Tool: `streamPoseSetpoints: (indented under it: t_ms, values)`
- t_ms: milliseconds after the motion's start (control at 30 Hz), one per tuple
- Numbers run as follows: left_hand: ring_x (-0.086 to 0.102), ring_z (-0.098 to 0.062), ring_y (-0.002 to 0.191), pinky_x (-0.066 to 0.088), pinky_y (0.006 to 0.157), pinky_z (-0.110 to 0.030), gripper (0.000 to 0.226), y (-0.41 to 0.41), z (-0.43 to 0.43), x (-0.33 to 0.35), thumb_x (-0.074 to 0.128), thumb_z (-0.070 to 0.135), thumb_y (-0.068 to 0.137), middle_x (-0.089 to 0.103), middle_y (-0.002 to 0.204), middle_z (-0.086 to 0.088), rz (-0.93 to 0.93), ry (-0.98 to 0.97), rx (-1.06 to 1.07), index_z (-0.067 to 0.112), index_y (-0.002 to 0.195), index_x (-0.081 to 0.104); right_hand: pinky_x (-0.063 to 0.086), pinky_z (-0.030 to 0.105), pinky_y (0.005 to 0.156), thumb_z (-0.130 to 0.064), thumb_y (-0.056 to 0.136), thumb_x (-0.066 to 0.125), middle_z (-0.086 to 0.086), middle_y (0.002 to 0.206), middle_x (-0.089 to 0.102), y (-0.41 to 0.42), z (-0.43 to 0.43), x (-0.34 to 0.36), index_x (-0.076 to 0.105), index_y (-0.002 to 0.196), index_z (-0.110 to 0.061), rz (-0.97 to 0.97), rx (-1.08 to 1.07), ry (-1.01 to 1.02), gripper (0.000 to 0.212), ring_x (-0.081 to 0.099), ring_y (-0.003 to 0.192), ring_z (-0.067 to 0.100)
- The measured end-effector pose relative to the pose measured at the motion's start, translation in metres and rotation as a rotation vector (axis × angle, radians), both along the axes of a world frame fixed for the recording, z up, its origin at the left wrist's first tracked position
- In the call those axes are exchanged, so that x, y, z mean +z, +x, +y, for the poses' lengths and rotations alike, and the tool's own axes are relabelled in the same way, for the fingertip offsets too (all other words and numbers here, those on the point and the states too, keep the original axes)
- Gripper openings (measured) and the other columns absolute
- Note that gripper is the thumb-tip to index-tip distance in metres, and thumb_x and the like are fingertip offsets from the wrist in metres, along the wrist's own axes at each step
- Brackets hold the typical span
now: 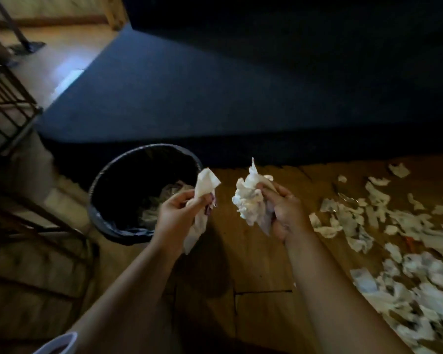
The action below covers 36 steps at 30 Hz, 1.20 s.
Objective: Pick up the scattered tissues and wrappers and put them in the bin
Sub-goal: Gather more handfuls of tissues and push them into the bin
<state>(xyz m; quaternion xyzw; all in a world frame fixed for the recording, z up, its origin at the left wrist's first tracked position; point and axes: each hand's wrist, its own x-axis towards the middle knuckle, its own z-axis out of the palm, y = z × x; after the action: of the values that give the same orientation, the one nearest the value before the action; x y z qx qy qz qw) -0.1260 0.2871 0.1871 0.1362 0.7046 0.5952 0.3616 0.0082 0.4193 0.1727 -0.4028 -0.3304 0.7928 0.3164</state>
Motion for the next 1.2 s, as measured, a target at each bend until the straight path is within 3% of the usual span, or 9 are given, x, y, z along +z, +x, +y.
streamPoseSetpoints:
  t_ms: [133,367,467,567,667,833,1000,1100,1200]
  values:
    - [0.066,-0.025,0.078,0.052,0.073,-0.039,0.020,-0.061,-0.018,0.021,0.075,0.026,0.076,0.073,0.085,-0.011,-0.020,0.042,0.098,0.015,0.092,0.071,0.059,0.030,0.063,-0.002,0.083,0.063,0.004,0.070,0.074,-0.067,-0.013,0.037,0.066,0.092,-0.009,0.115,0.117,0.024,0.012,0.071,0.065,0.016]
    - [0.064,-0.034,0.082,0.051,0.087,-0.052,0.012,-0.135,-0.032,-0.001,0.074,0.016,0.077,0.070,0.090,-0.021,-0.011,-0.051,0.211,0.009,0.084,0.067,0.058,0.025,0.055,-0.004,0.081,0.068,0.001,0.058,0.071,-0.180,-0.031,0.022,0.062,0.090,-0.008,0.030,0.198,0.019,0.011,0.066,0.051,0.012]
    - [0.066,-0.035,0.077,0.054,0.081,-0.049,0.021,-0.157,-0.032,-0.026,0.076,0.018,0.074,0.069,0.084,-0.021,-0.025,-0.131,0.256,0.005,0.089,0.069,0.057,0.039,0.082,-0.009,0.081,0.069,0.013,0.092,0.069,-0.209,-0.041,-0.004,0.059,0.113,-0.006,-0.125,0.240,0.022,0.034,0.065,0.082,0.022]
    - [0.066,-0.034,0.076,0.056,0.081,-0.051,0.025,-0.173,-0.028,-0.048,0.076,0.017,0.072,0.069,0.082,-0.021,-0.039,-0.192,0.290,0.003,0.091,0.068,0.052,0.038,0.078,-0.009,0.085,0.065,0.010,0.088,0.063,-0.223,-0.045,-0.026,0.059,0.104,-0.010,-0.260,0.260,0.038,0.020,0.058,0.085,0.023]
    - [0.066,-0.030,0.082,0.056,0.083,-0.049,0.026,-0.180,-0.023,-0.055,0.072,0.019,0.075,0.068,0.091,-0.014,-0.020,-0.236,0.324,0.009,0.098,0.064,0.050,0.033,0.070,-0.011,0.089,0.060,0.009,0.093,0.064,-0.229,-0.045,-0.038,0.054,0.123,-0.005,-0.242,0.292,-0.002,0.035,0.061,0.077,0.021]
    - [0.059,-0.024,0.091,0.053,0.080,-0.043,0.048,-0.186,-0.016,-0.059,0.069,0.025,0.081,0.059,0.107,-0.010,-0.046,-0.243,0.230,0.013,0.124,0.053,0.040,0.042,0.097,-0.023,0.094,0.052,0.009,0.136,0.051,-0.229,-0.038,-0.041,0.050,0.131,-0.018,-0.338,0.456,0.035,0.038,0.050,0.120,0.029]
    - [0.061,-0.023,0.100,0.054,0.088,-0.040,0.055,-0.180,-0.016,-0.060,0.067,0.029,0.083,0.059,0.120,-0.011,0.021,-0.268,0.186,0.011,0.131,0.047,0.047,0.043,0.093,-0.021,0.093,0.050,0.006,0.111,0.061,-0.224,-0.032,-0.044,0.061,0.115,-0.015,-0.485,0.434,0.234,0.025,0.058,0.096,0.022]
    - [0.060,-0.022,0.104,0.049,0.079,-0.030,0.047,-0.161,-0.013,-0.052,0.063,0.024,0.087,0.060,0.120,-0.012,0.095,-0.238,0.130,0.008,0.129,0.049,0.049,0.031,0.072,-0.017,0.093,0.049,-0.002,0.084,0.060,-0.216,-0.036,-0.045,0.064,0.100,-0.017,-0.468,0.369,0.388,0.017,0.055,0.081,0.015]
    - [0.058,-0.015,0.099,0.046,0.068,-0.020,0.042,-0.139,-0.011,-0.041,0.062,0.023,0.088,0.061,0.117,-0.007,0.144,-0.172,0.062,0.010,0.126,0.051,0.052,0.031,0.076,-0.012,0.093,0.048,-0.002,0.085,0.062,-0.197,-0.038,-0.043,0.064,0.095,-0.017,-0.385,0.262,0.459,0.016,0.060,0.084,0.015]
